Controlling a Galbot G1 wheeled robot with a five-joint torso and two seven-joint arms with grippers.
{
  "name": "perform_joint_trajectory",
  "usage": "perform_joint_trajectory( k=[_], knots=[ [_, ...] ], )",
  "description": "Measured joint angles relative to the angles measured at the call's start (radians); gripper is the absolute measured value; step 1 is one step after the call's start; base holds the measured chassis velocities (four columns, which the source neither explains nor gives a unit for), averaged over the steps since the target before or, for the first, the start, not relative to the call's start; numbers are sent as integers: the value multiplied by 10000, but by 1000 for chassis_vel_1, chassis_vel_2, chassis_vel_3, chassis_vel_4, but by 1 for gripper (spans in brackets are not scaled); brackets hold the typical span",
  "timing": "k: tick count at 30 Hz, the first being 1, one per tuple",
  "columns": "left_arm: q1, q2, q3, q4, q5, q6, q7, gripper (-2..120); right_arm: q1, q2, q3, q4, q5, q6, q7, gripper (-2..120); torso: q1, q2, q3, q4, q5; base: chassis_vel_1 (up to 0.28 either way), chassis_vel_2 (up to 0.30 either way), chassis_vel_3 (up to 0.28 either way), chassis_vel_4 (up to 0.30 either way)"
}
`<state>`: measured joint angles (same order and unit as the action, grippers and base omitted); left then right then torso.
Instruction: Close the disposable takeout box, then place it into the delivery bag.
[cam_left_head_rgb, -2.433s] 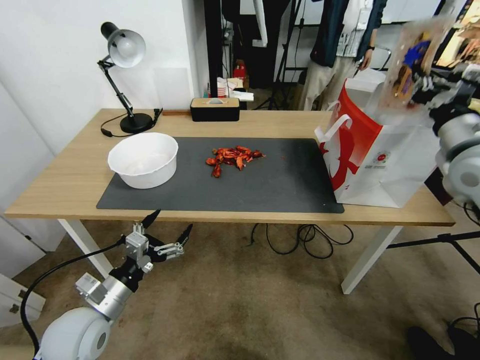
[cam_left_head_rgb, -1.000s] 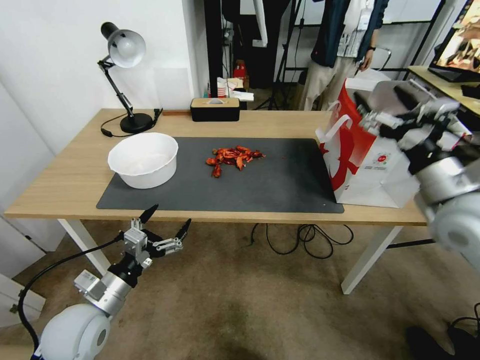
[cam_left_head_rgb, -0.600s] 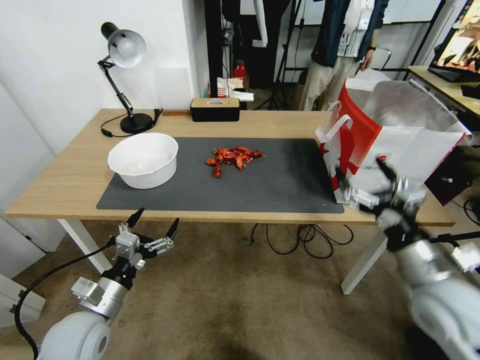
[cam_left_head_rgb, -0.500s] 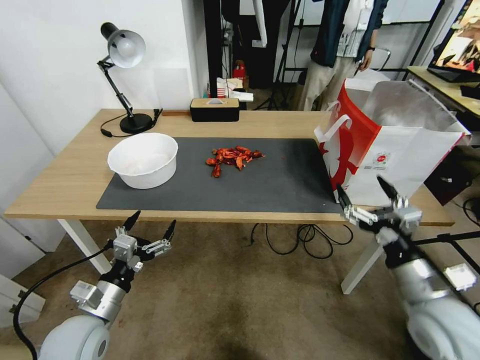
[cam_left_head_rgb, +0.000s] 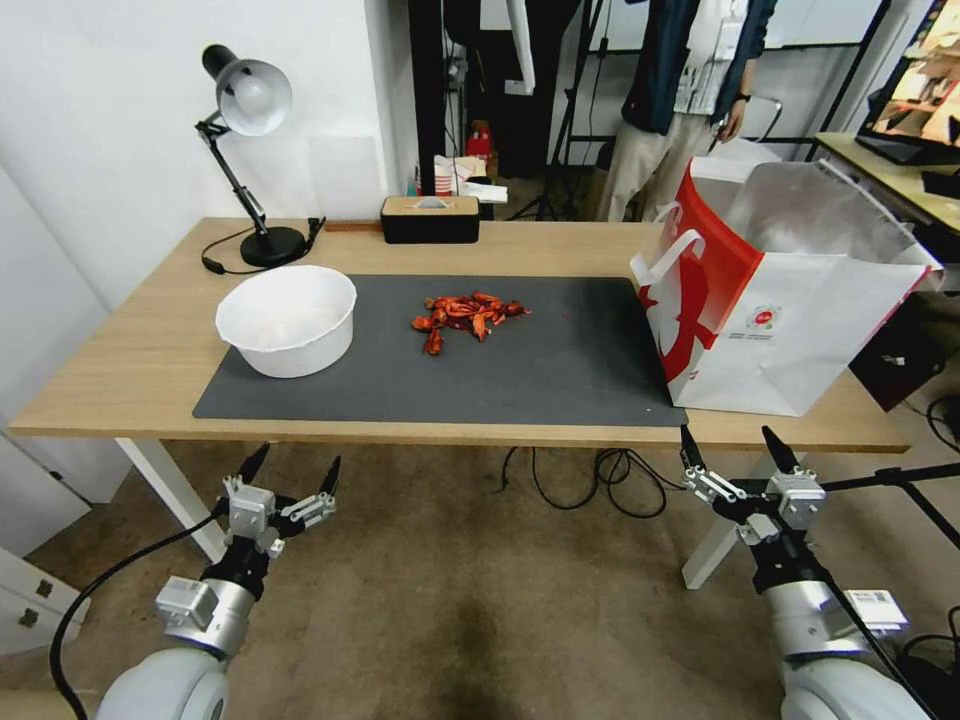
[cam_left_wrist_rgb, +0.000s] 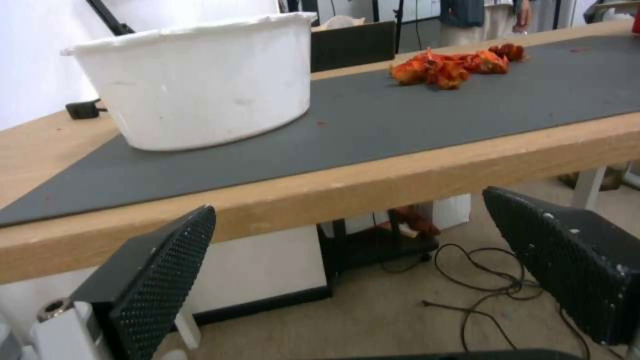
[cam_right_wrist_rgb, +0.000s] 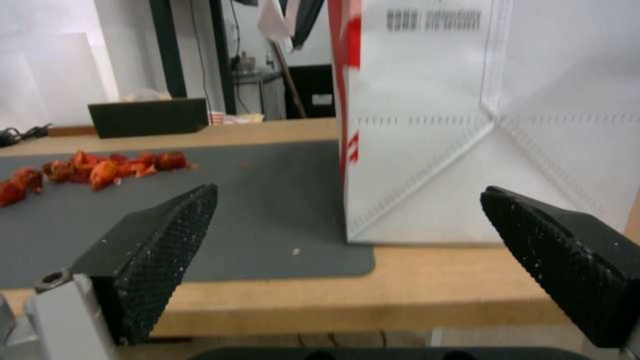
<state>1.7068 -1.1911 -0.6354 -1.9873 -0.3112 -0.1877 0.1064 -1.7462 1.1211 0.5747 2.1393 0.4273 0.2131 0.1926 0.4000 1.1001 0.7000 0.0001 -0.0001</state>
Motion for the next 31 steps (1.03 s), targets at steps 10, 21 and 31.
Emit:
perform_joint_trajectory(
  k=[10,21,31],
  knots=[
    [5,41,-150,-87,-400,-184,46,100,149,292,-469,-224,-52,-49,3,100,0,-1,0,-1,0,0,0,0,0],
    [28,51,-164,-142,-476,-210,43,100,148,259,-459,-189,111,-131,3,100,1,-1,1,-1,0,0,0,0,0],
    [31,53,-167,-148,-473,-218,43,100,149,252,-452,-184,120,-136,2,100,0,-1,1,-2,0,0,0,0,0]
  ],
)
